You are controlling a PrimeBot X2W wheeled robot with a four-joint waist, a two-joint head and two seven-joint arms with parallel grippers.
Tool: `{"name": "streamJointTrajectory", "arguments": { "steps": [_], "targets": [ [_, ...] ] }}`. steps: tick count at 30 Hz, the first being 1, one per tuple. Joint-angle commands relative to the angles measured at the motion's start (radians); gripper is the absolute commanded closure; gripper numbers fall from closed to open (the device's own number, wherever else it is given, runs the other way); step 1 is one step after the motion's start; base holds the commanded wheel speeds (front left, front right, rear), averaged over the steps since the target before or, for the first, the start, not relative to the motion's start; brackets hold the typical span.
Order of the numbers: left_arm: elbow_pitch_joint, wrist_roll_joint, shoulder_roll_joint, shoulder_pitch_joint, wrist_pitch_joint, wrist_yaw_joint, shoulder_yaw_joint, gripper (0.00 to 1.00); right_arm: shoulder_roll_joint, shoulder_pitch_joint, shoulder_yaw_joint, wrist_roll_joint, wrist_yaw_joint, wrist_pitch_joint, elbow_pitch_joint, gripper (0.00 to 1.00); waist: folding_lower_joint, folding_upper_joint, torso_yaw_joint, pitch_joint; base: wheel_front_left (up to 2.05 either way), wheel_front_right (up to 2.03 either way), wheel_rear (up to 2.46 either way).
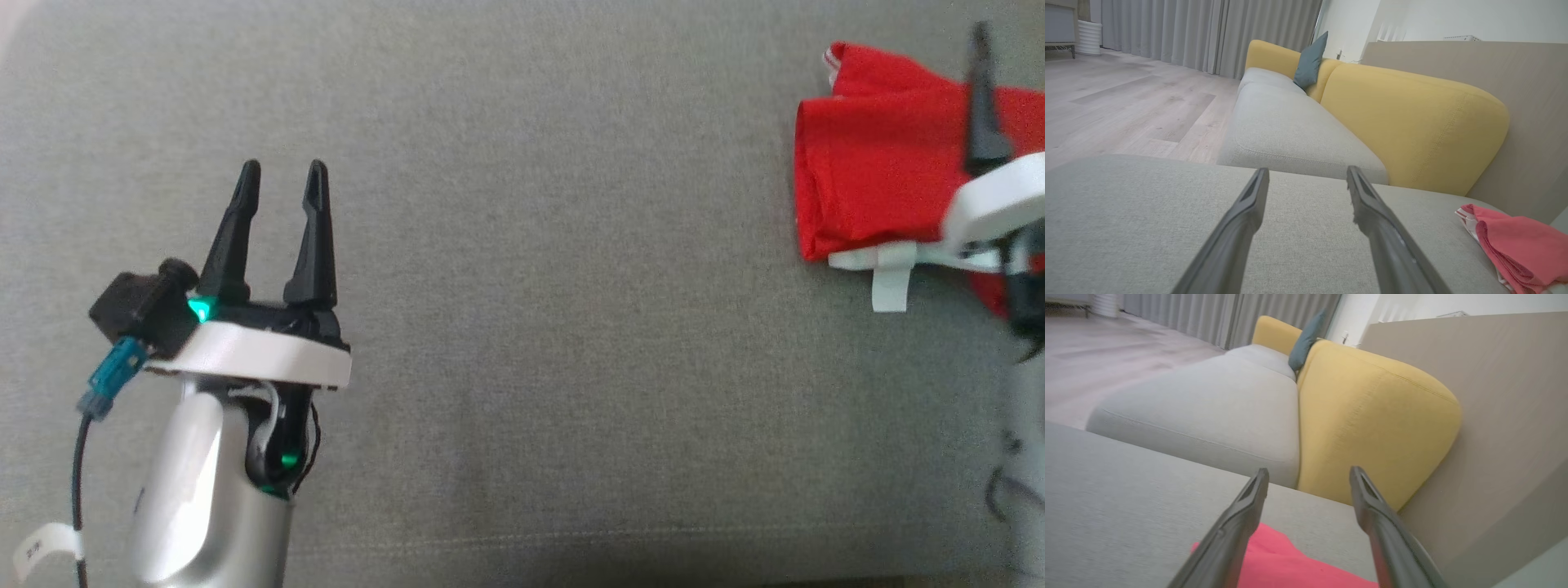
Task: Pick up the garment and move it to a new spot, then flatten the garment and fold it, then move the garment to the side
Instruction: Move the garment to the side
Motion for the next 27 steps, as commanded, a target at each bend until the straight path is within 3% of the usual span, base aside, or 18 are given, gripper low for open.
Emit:
{"name": "streamJointTrajectory", "arguments": {
  "steps": [1, 11, 22, 27],
  "targets": [
    [-0.030, -0.007, 0.015, 0.004, -0.005, -0.003, 0.034, 0.00, 0.016, -0.026, 0.034, 0.019, 0.003, -0.023, -0.029, 0.00, 0.0000, 0.0000, 0.021, -0.041, 0.00, 0.00, 0.00],
    [-0.030, -0.007, 0.015, 0.070, -0.005, 0.018, 0.054, 0.00, 0.151, 0.068, 0.124, 0.108, 0.003, -0.201, 0.060, 0.00, 0.0000, 0.0000, 0.071, -0.144, 0.00, 0.00, 0.00],
    [-0.029, 0.001, 0.015, 0.166, -0.005, 0.042, 0.053, 0.00, 0.165, 0.249, 0.169, 0.305, 0.003, -0.389, 0.157, 0.00, 0.0000, 0.0000, 0.095, -0.225, 0.00, 0.00, 0.00],
    [-0.043, -0.003, 0.015, 0.192, -0.005, 0.057, 0.049, 0.00, 0.165, 0.287, 0.178, 0.337, 0.003, -0.427, 0.175, 0.00, 0.0000, 0.0000, 0.089, -0.235, 0.00, 0.00, 0.00]
  ]
}}
